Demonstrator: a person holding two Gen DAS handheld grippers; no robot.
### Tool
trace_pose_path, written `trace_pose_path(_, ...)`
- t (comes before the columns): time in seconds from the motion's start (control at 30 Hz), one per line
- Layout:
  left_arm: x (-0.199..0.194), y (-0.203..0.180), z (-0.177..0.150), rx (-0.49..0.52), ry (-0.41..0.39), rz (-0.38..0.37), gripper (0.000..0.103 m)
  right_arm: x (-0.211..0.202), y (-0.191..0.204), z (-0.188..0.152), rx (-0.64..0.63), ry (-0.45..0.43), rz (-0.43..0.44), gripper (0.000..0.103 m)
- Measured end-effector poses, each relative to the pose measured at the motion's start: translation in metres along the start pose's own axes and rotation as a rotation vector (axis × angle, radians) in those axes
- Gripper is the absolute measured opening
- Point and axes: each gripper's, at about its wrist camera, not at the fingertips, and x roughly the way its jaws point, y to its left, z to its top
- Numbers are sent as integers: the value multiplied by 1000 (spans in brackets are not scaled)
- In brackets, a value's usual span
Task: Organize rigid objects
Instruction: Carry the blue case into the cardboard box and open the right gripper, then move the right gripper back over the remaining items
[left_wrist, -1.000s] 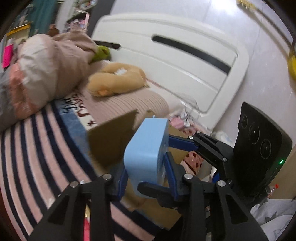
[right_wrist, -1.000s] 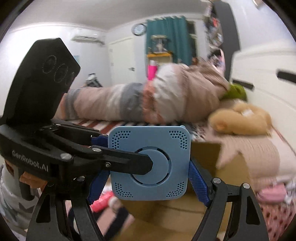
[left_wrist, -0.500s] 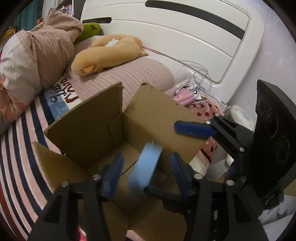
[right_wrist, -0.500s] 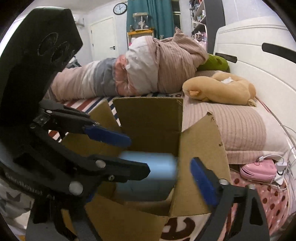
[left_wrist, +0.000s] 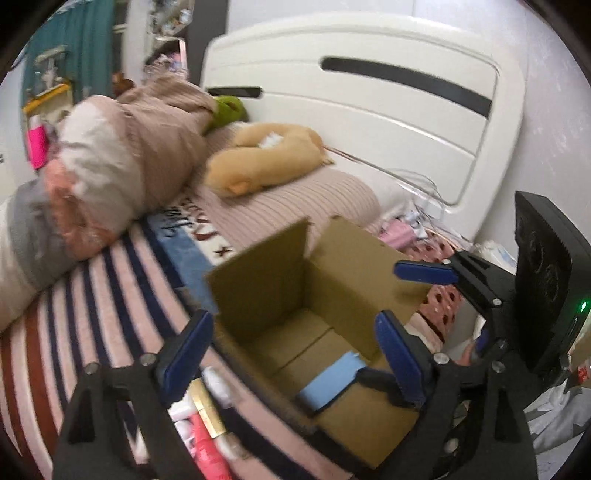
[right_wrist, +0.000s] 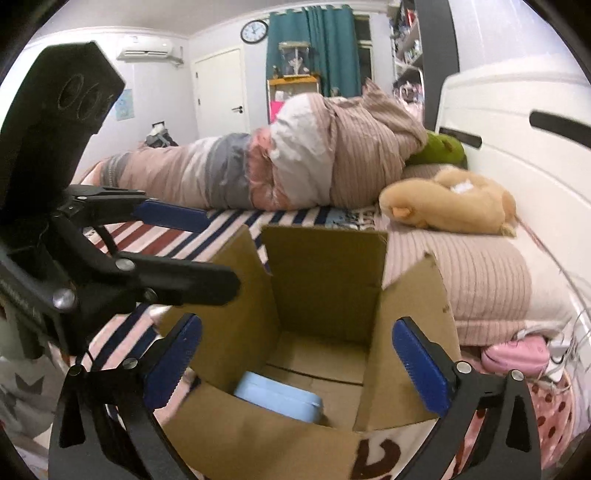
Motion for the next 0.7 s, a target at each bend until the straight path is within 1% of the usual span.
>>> trace_pose_path(0.07, -18, 13, -9, -24, -40, 52, 87, -3, 11, 6, -8, -17, 11, 103)
trace_pose_path(0.1, -28, 21, -15, -36, -63, 85, 87, -4, 18, 9, -13, -26, 29, 103)
trace_pose_path(0.2, -54, 48, -35, -79, -94, 166, 87, -5, 41, 19, -37, -45, 89, 103)
trace_pose_path(0.33, -82, 92, -68, -177, -110, 251, 88, 2, 81, 30, -79, -44, 154, 103)
trace_pose_path(0.43, -97, 120, -98, -236, -108, 293, 88, 12, 114, 33, -97, -30, 198, 103)
trace_pose_path(0.53, -102, 143, -126, -286, -99, 355, 88, 27, 143, 28, -89, 13, 249, 96)
trace_pose_path(0.57, -102, 149, -136, -302, -91, 369, 88, 34, 153, 24, -72, 32, 250, 91)
trace_pose_path(0.6, -101, 154, -145, -314, -82, 368, 88, 39, 158, 21, -55, 45, 248, 86)
trace_pose_path(0.63, -99, 159, -153, -325, -74, 358, 88, 45, 163, 15, -31, 62, 251, 83)
trace_pose_path(0.7, -94, 168, -172, -349, -54, 326, 88, 59, 170, 1, 30, 105, 276, 73)
